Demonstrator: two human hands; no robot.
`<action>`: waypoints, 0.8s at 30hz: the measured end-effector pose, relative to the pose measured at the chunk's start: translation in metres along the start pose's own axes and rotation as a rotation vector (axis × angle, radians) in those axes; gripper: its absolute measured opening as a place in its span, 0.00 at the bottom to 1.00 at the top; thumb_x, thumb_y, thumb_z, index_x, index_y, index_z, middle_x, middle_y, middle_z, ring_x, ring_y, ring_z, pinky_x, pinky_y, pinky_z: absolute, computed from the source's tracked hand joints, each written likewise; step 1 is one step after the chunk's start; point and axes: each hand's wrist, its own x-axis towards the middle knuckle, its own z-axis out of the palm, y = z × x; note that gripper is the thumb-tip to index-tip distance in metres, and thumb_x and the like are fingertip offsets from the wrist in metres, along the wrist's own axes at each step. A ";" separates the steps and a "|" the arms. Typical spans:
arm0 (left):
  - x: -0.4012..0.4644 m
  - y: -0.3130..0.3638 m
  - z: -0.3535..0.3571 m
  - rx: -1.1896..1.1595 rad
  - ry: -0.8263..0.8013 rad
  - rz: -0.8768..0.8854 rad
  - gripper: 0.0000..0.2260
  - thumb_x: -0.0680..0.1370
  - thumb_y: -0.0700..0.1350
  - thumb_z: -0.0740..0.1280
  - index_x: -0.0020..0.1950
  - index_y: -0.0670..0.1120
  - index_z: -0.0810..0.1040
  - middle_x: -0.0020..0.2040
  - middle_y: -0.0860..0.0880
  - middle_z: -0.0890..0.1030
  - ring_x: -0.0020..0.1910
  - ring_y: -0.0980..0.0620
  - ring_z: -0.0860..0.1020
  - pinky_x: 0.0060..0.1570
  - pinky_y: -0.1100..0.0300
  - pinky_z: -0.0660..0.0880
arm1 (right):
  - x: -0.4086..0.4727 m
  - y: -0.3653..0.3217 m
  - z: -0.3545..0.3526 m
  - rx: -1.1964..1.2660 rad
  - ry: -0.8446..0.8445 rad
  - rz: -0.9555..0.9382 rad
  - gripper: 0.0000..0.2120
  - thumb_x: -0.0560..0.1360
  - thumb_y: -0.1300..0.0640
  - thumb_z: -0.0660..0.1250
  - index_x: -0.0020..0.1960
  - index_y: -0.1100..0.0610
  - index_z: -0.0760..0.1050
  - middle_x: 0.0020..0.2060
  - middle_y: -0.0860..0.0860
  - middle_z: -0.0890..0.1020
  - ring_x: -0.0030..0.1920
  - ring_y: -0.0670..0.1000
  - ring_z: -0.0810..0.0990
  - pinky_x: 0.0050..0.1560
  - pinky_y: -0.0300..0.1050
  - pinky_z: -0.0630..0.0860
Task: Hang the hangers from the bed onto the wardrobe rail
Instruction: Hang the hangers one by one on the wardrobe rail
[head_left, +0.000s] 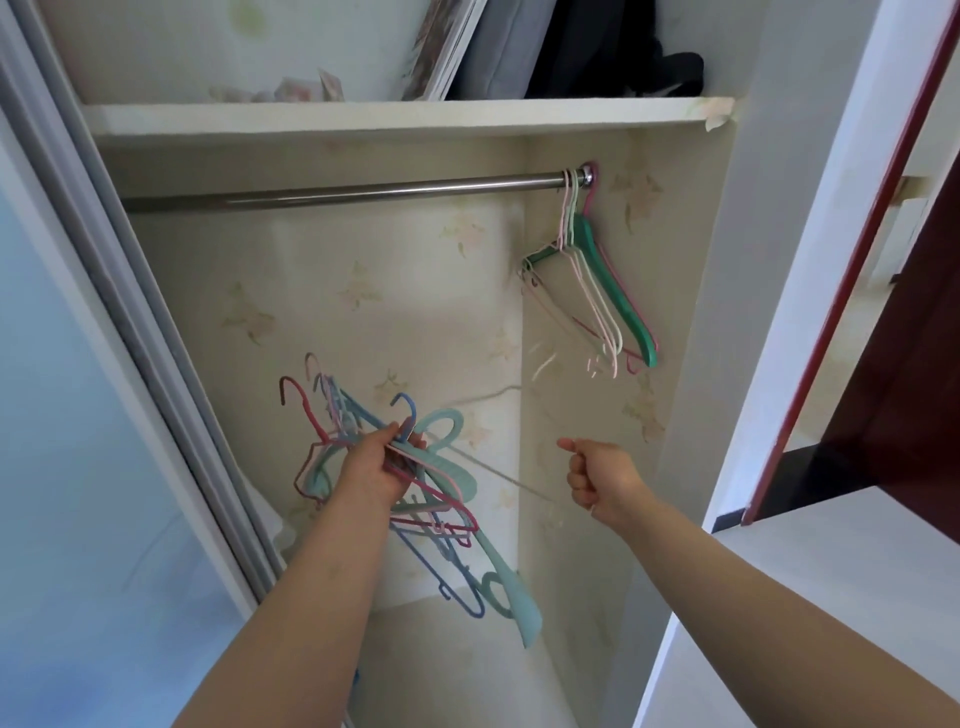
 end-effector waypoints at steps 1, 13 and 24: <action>0.000 0.001 -0.001 -0.003 -0.003 -0.008 0.09 0.81 0.40 0.61 0.42 0.39 0.74 0.38 0.44 0.79 0.33 0.50 0.78 0.31 0.60 0.78 | -0.004 -0.003 0.006 -0.129 -0.020 -0.029 0.11 0.80 0.63 0.53 0.57 0.60 0.71 0.24 0.49 0.63 0.19 0.45 0.58 0.19 0.33 0.52; -0.018 0.013 0.015 0.003 -0.130 -0.017 0.06 0.79 0.41 0.65 0.42 0.44 0.75 0.33 0.44 0.84 0.40 0.51 0.80 0.37 0.54 0.81 | -0.015 -0.138 0.063 -0.729 0.253 -0.851 0.13 0.81 0.62 0.52 0.54 0.67 0.73 0.40 0.63 0.75 0.40 0.59 0.74 0.39 0.47 0.67; -0.026 0.015 0.026 0.083 -0.197 -0.029 0.07 0.80 0.43 0.64 0.43 0.43 0.76 0.35 0.42 0.84 0.30 0.49 0.83 0.31 0.56 0.80 | 0.021 -0.146 0.039 -0.709 0.383 -0.658 0.18 0.80 0.62 0.52 0.69 0.60 0.64 0.60 0.62 0.76 0.59 0.62 0.75 0.49 0.43 0.67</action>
